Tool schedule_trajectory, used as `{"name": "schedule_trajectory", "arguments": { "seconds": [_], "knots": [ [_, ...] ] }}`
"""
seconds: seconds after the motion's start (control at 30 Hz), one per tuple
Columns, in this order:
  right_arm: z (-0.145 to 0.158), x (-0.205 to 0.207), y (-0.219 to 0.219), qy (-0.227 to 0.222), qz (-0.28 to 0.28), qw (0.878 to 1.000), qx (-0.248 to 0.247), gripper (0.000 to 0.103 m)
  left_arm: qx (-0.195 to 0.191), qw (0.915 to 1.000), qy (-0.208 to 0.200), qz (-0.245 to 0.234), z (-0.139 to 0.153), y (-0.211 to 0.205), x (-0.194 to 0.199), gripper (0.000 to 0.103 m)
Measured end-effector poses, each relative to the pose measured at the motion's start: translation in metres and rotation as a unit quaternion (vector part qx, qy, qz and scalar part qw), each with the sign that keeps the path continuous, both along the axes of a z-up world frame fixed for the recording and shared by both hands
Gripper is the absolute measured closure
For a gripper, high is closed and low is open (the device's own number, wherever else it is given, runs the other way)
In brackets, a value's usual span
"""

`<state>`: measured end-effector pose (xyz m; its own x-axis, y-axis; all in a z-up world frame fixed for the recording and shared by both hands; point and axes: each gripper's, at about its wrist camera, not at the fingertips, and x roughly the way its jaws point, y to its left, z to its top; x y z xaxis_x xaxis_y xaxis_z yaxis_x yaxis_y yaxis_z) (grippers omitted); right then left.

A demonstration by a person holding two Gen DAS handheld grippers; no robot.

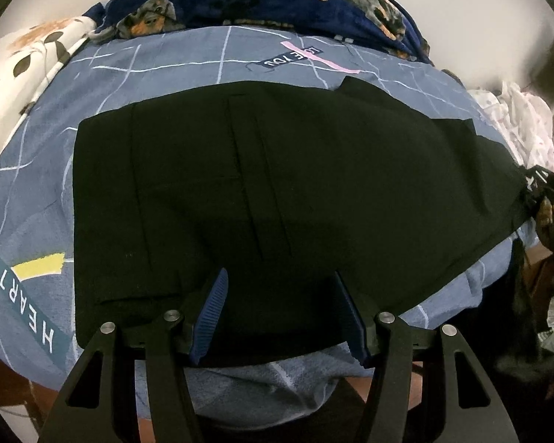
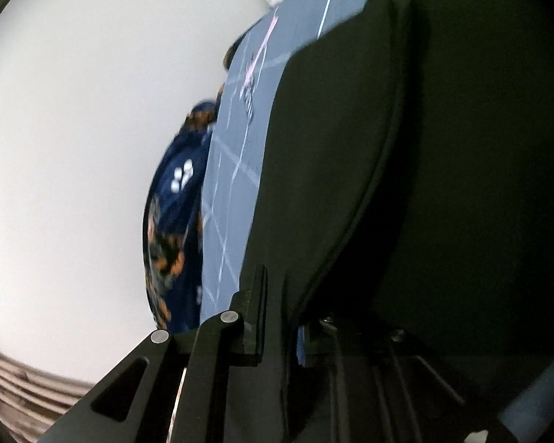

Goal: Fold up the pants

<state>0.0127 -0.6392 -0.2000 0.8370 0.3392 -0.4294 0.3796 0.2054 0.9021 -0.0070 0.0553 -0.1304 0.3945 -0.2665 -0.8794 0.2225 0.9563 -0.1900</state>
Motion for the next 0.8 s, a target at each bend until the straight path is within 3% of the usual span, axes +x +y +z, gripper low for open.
{"name": "schedule_trajectory", "arguments": {
  "seconds": [0.13,0.23,0.43,0.67,0.8],
  "knots": [
    [-0.001,0.01,-0.019,-0.003,-0.013,1.0,0.001,0.091,-0.002,1.0,-0.002,0.001,0.0,0.0,0.0,0.044],
    [0.007,0.017,-0.02,0.024,0.0,0.999,-0.045,0.098,-0.002,1.0,-0.008,-0.004,-0.001,0.0,0.0,0.044],
    [0.039,-0.012,-0.022,0.009,-0.012,0.995,-0.098,0.099,-0.005,0.9999,-0.006,-0.013,0.0,0.003,0.001,0.044],
    [0.025,-0.053,-0.037,0.041,-0.02,0.994,-0.096,0.1,-0.037,0.999,0.003,-0.026,0.001,0.016,0.001,0.044],
    [0.003,-0.06,-0.044,0.049,-0.023,0.996,-0.066,0.1,-0.048,0.9981,-0.001,-0.037,0.001,0.021,-0.001,0.044]
  ]
}}
